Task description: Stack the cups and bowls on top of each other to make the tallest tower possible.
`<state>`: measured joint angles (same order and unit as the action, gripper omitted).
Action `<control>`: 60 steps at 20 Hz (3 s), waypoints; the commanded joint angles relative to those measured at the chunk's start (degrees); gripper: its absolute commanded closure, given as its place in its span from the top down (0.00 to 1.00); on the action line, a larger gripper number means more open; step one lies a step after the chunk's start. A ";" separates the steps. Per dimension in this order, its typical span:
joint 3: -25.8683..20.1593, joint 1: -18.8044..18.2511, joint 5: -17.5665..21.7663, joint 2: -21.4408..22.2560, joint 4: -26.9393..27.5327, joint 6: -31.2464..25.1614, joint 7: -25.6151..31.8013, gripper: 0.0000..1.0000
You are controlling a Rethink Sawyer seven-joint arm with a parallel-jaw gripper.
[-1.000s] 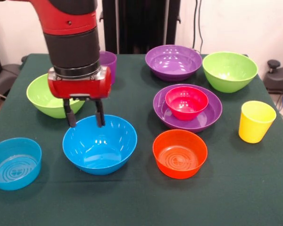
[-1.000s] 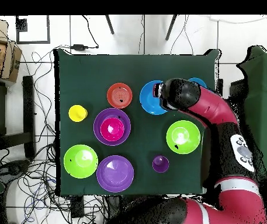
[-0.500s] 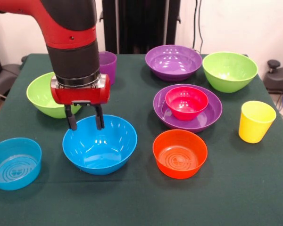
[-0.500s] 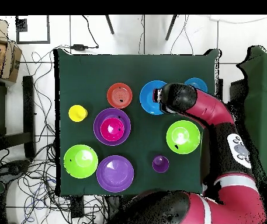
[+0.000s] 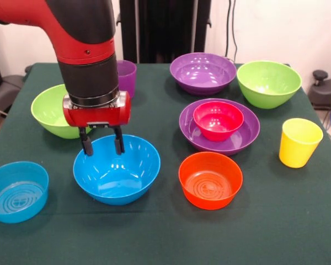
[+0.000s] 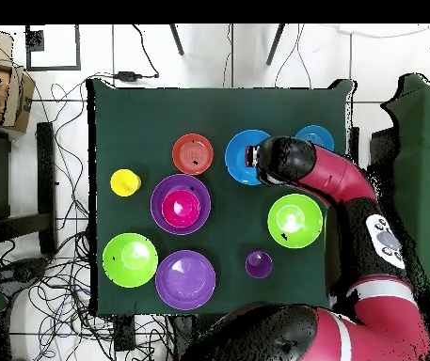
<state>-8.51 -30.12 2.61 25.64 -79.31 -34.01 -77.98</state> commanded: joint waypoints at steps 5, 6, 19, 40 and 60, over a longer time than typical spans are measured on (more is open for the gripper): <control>-5.93 -2.17 5.08 2.11 -4.35 -1.78 4.34 1.00; -6.01 -2.28 5.15 2.03 -4.27 -1.84 4.45 1.00; -6.40 -2.45 5.84 -1.01 -0.58 -1.29 5.24 1.00; -9.04 -5.09 8.56 -5.64 2.38 -0.56 6.75 1.00; -9.01 -4.23 8.73 -1.21 -0.15 -3.03 3.71 1.00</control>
<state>-12.46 -35.55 7.93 22.93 -77.88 -34.01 -77.98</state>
